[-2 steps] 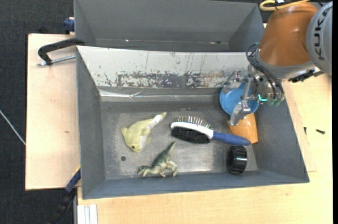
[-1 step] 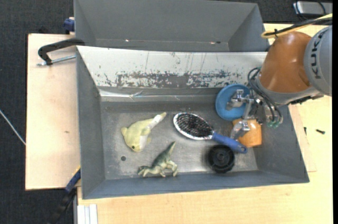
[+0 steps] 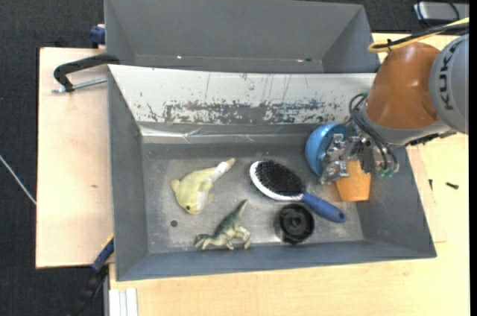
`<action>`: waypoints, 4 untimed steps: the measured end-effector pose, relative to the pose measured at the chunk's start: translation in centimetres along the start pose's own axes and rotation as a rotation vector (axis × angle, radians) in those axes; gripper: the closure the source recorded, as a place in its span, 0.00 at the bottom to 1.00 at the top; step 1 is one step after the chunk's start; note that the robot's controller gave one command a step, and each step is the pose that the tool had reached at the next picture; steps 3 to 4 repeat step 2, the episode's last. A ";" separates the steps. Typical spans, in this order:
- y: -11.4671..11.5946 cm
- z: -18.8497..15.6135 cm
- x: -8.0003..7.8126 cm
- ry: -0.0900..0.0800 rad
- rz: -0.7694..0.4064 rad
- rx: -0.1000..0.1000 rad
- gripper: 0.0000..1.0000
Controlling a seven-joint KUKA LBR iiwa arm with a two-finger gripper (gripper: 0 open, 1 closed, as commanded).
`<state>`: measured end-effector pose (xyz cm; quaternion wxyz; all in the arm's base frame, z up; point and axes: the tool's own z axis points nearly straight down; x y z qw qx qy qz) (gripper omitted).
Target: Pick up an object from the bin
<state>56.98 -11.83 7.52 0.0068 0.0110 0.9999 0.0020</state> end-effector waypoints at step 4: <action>1.2 -14.6 -0.4 -0.002 0.131 0.005 1.00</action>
Offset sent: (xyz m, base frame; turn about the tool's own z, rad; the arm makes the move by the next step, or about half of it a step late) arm 0.0020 0.0001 0.0134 0.1142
